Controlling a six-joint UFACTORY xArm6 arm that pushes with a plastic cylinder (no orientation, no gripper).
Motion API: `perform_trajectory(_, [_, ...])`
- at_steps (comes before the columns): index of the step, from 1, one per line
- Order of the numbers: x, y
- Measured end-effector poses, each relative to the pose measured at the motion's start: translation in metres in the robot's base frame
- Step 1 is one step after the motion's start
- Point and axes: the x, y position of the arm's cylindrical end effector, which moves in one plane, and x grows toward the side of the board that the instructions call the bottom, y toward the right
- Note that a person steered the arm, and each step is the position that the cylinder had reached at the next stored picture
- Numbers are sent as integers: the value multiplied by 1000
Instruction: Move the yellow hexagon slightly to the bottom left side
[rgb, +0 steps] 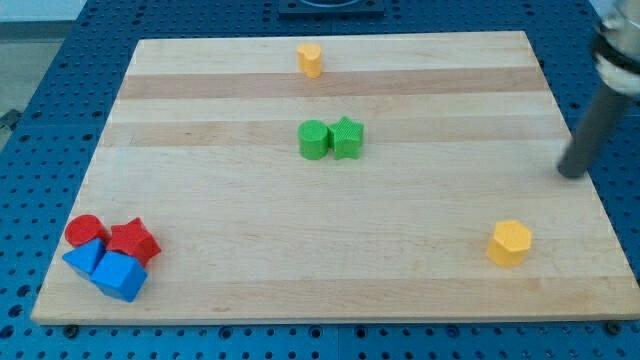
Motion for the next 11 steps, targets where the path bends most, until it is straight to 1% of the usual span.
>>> perform_trajectory(1, [83,0])
perform_trajectory(2, [109,-21])
perform_trajectory(3, [90,-61])
perform_trajectory(4, [43,-69])
perform_trajectory(5, [11,-82])
perform_trajectory(6, [10,-84])
perform_trajectory(7, [12,-84])
perform_trajectory(8, [40,-82])
perform_trajectory(9, [83,-82])
perform_trajectory(11, [109,-96])
